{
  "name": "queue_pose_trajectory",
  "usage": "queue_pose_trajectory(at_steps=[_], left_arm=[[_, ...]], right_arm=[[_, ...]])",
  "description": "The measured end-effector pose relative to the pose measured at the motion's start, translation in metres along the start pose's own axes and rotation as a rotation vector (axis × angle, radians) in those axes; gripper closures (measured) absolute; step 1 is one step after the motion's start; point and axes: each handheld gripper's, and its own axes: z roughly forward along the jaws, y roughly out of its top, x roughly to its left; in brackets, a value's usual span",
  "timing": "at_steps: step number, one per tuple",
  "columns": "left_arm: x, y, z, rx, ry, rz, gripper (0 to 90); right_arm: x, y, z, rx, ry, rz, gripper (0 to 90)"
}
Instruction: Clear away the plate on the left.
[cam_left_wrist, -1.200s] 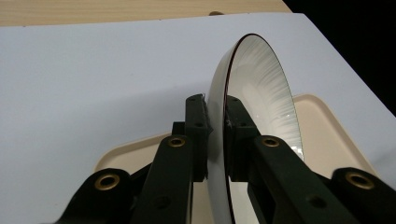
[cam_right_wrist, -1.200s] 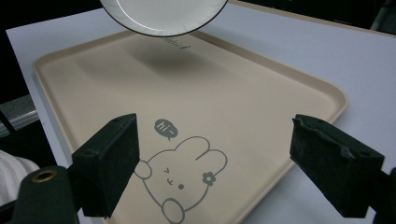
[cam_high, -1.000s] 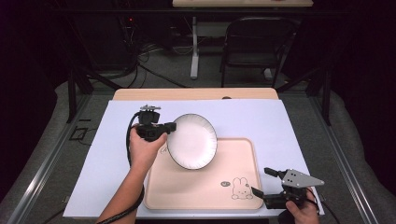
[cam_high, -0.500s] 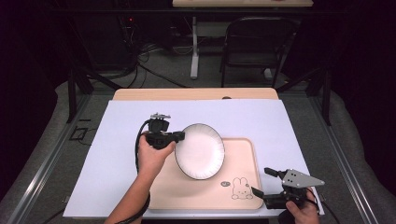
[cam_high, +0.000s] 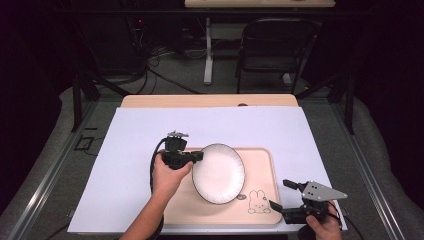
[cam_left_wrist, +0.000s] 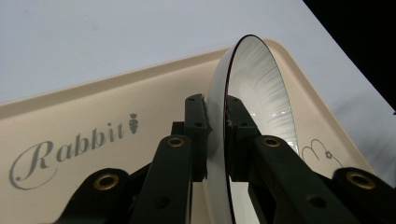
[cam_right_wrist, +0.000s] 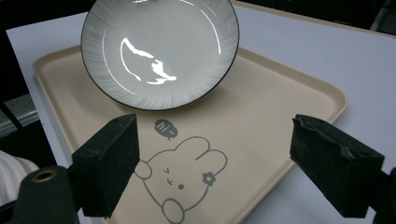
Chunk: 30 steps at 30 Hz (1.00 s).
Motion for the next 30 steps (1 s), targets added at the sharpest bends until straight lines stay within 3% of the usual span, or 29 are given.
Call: queue_pose_trajectory(at_steps=[11, 30], left_arm=[[-0.003, -0.007, 0.008, 0.018, -0.016, -0.004, 81.6], [0.021, -0.025, 0.015, 0.028, 0.005, -0.078, 84.2]], right_arm=[[0.0, 0.0, 0.0, 0.0, 0.001, -0.002, 15.2], [0.0, 0.0, 0.0, 0.0, 0.0, -0.002, 15.2]])
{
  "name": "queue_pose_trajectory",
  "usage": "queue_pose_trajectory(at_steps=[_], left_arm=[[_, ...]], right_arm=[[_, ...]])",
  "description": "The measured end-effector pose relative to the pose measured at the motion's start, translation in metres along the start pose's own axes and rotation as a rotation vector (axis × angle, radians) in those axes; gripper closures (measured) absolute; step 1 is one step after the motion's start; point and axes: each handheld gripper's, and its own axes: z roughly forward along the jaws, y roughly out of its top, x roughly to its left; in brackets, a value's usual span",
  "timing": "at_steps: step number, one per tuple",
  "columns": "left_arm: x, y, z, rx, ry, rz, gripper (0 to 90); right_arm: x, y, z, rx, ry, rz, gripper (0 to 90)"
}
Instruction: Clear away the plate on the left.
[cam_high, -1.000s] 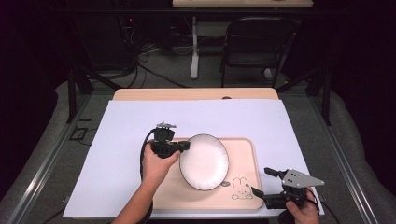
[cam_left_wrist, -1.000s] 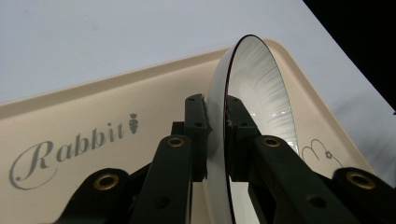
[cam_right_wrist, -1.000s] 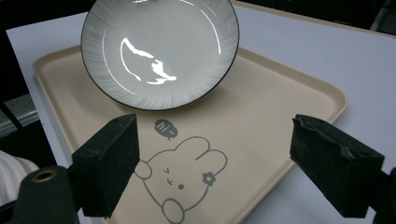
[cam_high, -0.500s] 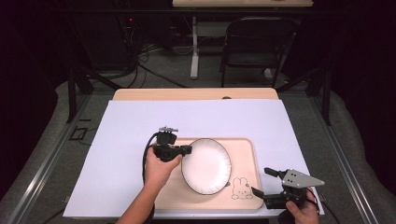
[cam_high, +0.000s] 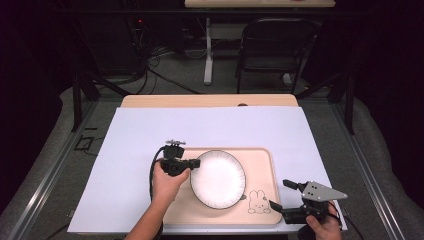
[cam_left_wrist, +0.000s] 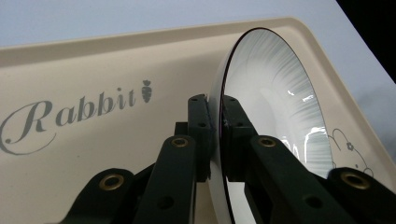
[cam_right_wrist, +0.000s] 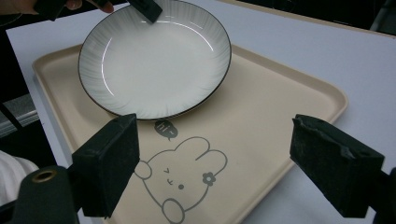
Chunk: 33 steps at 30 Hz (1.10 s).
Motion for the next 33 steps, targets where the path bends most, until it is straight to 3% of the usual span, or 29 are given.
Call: queue_pose_trajectory(at_steps=[8, 21, 33], left_arm=[[0.017, -0.01, 0.005, -0.002, -0.025, -0.064, 84.8], [0.032, -0.021, 0.012, -0.009, -0.059, -0.128, 84.4], [0.042, -0.03, 0.021, 0.006, -0.058, -0.143, 82.5]], right_arm=[[0.0, 0.0, 0.0, 0.0, -0.001, 0.0, 15.2], [0.0, 0.0, 0.0, 0.0, -0.001, 0.001, 15.2], [0.0, 0.0, 0.0, 0.0, -0.001, 0.0, 15.2]])
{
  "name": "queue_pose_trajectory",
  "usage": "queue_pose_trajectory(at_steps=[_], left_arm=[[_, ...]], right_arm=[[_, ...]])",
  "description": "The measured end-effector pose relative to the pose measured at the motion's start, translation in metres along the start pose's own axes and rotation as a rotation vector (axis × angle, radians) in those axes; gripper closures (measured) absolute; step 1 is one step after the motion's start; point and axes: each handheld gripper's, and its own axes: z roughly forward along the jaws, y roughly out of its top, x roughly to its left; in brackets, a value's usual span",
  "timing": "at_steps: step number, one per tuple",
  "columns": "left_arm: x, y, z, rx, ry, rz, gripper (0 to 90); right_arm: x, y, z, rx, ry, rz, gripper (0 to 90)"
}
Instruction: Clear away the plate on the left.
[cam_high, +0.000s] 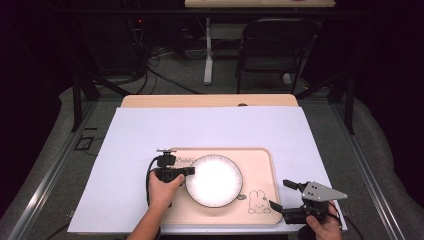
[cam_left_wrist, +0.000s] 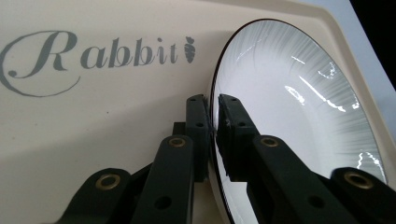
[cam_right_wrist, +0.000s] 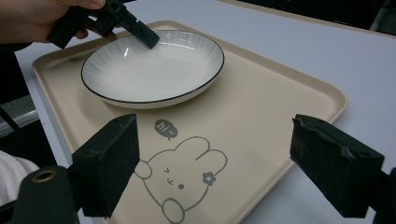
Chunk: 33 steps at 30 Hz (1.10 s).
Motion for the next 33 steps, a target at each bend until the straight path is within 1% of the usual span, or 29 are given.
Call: queue_pose_trajectory(at_steps=[6, 13, 16, 17, 19, 20, 21, 24, 27, 28, 30, 31, 32, 33], left_arm=[[0.002, -0.0009, 0.0008, -0.003, -0.011, -0.01, 82.2], [0.0024, -0.0016, 0.0013, -0.004, -0.012, -0.011, 81.7], [0.0024, -0.0019, 0.0021, -0.001, -0.014, -0.013, 80.6], [0.0024, -0.0017, 0.0027, 0.004, -0.015, -0.015, 77.9], [0.0024, -0.0014, 0.0029, 0.008, -0.016, -0.014, 76.1], [0.0025, -0.0009, 0.0024, 0.012, -0.02, -0.005, 76.1], [0.001, -0.0002, 0.0016, 0.003, -0.03, -0.007, 72.7], [-0.0013, 0.0008, 0.0005, -0.005, -0.026, 0.005, 65.5], [-0.0023, 0.0012, -0.0001, -0.006, -0.025, 0.007, 57.4], [-0.0032, 0.0013, -0.0005, -0.012, -0.019, 0.009, 57.4], [-0.0047, 0.0015, -0.0009, -0.019, -0.007, 0.011, 47.8], [-0.0064, 0.0016, -0.0013, -0.031, 0.01, 0.02, 45.6], [-0.0064, 0.0016, -0.0013, -0.031, 0.01, 0.02, 44.1], [-0.0074, 0.0011, -0.0013, -0.048, 0.027, 0.045, 44.1]], right_arm=[[0.0, 0.0, 0.0, 0.0, 0.0, 0.0, 15.2], [0.0003, 0.0, -0.0002, 0.0, 0.0, 0.001, 15.2], [0.0003, 0.0, -0.0001, 0.0, 0.0, -0.001, 15.2], [0.0003, 0.0, -0.0001, 0.0, 0.0, -0.001, 15.2], [0.0002, 0.0, -0.0001, -0.001, 0.0, -0.001, 15.2], [0.0001, 0.0, -0.0001, -0.001, 0.0, -0.001, 15.2], [0.0003, 0.0, -0.0002, -0.001, 0.0, 0.001, 15.2], [0.0003, -0.0001, -0.0002, -0.001, 0.0, 0.0, 15.2], [0.0003, 0.0, -0.0002, -0.001, 0.0, 0.001, 15.2], [0.0003, -0.0001, -0.0002, -0.001, 0.0, 0.001, 15.2], [0.0005, 0.0, -0.0002, -0.001, -0.001, 0.001, 15.2], [0.0004, 0.0, -0.0002, 0.0, -0.001, 0.001, 15.2], [0.0004, 0.0, -0.0002, 0.0, -0.001, 0.001, 15.2], [0.0002, 0.0, -0.0001, 0.0, 0.0, -0.001, 15.2]])
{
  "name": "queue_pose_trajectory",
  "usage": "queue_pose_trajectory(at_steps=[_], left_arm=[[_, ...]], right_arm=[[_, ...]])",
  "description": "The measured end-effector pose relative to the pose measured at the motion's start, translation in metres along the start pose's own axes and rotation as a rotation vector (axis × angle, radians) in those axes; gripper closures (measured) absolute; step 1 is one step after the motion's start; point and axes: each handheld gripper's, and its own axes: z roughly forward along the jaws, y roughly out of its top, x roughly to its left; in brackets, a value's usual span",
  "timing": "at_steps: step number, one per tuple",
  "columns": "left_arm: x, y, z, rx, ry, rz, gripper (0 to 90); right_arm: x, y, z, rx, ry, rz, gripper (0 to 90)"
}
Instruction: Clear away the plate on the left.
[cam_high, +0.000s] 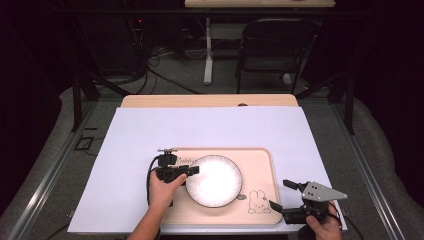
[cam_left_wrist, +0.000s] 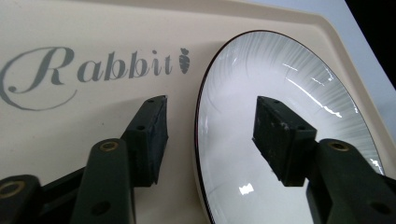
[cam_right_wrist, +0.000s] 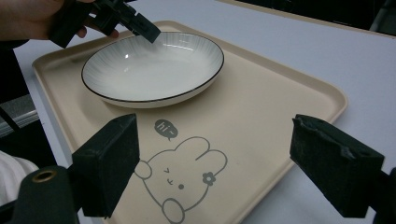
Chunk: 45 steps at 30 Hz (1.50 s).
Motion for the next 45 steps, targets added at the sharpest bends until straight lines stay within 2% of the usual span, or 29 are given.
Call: queue_pose_trajectory(at_steps=[1, 6, 12, 19, 20, 22, 24, 26, 27, 29, 32, 35, 41, 45], left_arm=[[-0.002, 0.0, 0.0, -0.006, 0.037, 0.029, 39.5], [-0.002, 0.001, -0.002, -0.012, 0.05, 0.032, 38.6], [-0.003, 0.009, -0.015, -0.034, 0.073, 0.053, 38.0], [0.0, 0.019, -0.049, -0.088, 0.136, 0.1, 38.9], [0.0, 0.019, -0.049, -0.088, 0.136, 0.1, 38.9], [0.003, 0.021, -0.064, -0.119, 0.162, 0.109, 38.9], [0.005, 0.021, -0.069, -0.123, 0.166, 0.108, 38.9], [0.011, 0.02, -0.082, -0.147, 0.183, 0.101, 38.8], [0.011, 0.02, -0.082, -0.147, 0.183, 0.101, 38.8], [0.019, 0.017, -0.094, -0.167, 0.198, 0.084, 38.7], [0.025, 0.015, -0.102, -0.176, 0.209, 0.07, 38.7], [0.036, 0.006, -0.113, -0.187, 0.241, 0.046, 38.7], [0.049, -0.008, -0.121, -0.2, 0.267, 0.009, 38.7], [0.055, -0.016, -0.124, -0.222, 0.272, 0.001, 38.8]], right_arm=[[0.0, 0.0, 0.0, 0.001, 0.0, -0.001, 15.3], [0.0, 0.0, 0.0, 0.0, 0.0, 0.002, 15.2], [0.0, 0.0, 0.0, -0.001, -0.001, 0.001, 15.2], [0.0, 0.0, 0.0, 0.0, -0.001, 0.001, 15.2], [0.0, 0.0, 0.0, 0.001, -0.002, 0.001, 15.3], [0.0, 0.0, 0.0, 0.001, -0.001, 0.0, 15.2], [0.0, 0.0, 0.0, 0.002, -0.001, -0.001, 15.3], [0.0, 0.0, 0.0, 0.002, -0.001, 0.0, 15.2], [0.0, 0.0, 0.0, 0.002, -0.001, 0.0, 15.2], [0.0, 0.0, 0.0, 0.002, -0.002, 0.001, 15.2], [0.0, 0.0, 0.0, 0.003, -0.001, 0.001, 15.2], [0.0, 0.0, 0.0, 0.003, -0.002, 0.001, 15.2], [0.0, 0.0, 0.001, 0.005, -0.001, 0.002, 15.2], [0.0, 0.0, 0.001, 0.005, -0.001, 0.003, 15.2]])
